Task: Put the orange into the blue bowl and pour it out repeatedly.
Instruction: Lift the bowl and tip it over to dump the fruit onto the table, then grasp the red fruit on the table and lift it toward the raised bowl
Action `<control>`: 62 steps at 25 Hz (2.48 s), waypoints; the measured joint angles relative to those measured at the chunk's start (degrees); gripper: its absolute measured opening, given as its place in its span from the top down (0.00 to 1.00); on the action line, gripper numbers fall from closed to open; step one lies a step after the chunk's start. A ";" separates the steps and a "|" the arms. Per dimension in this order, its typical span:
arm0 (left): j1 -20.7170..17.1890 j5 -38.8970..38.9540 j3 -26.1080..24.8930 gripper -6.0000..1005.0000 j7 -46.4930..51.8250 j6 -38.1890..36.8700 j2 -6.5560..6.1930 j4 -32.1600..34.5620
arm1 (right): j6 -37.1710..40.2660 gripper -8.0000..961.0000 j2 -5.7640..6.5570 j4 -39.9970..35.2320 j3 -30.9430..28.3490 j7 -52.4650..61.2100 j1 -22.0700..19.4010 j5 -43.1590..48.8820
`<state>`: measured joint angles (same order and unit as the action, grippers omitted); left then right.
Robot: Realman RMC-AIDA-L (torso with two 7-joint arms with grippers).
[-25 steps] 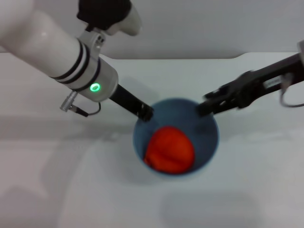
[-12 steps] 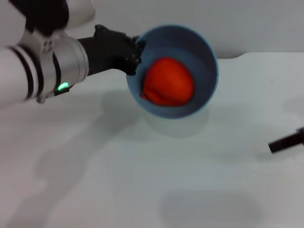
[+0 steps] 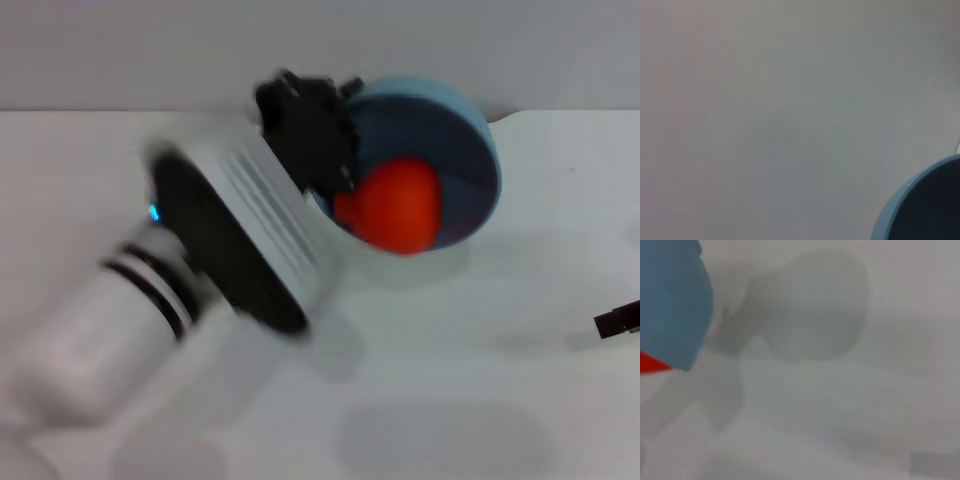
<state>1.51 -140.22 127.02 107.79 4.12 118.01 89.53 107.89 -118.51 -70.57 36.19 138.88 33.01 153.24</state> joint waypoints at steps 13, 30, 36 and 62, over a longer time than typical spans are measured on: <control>6.14 -4.88 13.26 1.00 -12.90 31.70 0.65 -19.58 | -0.27 0.48 0.04 -0.35 -0.48 -0.09 -0.29 0.30; 14.57 34.61 -33.82 1.00 11.65 -45.51 -0.12 -5.65 | -3.84 0.48 0.47 5.42 0.43 -0.04 3.81 -0.40; 24.35 25.53 -56.06 1.00 28.92 -77.31 -0.50 -13.94 | -6.65 0.48 0.42 8.44 0.45 -0.85 5.57 -1.02; 21.65 1.71 -64.61 1.00 44.89 -98.80 -0.34 -4.49 | -28.83 0.34 -0.50 34.94 35.80 -26.64 14.07 -31.61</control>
<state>23.16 -138.51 62.41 152.68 -94.67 117.67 85.04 79.07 -119.00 -35.63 71.99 112.24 47.07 121.62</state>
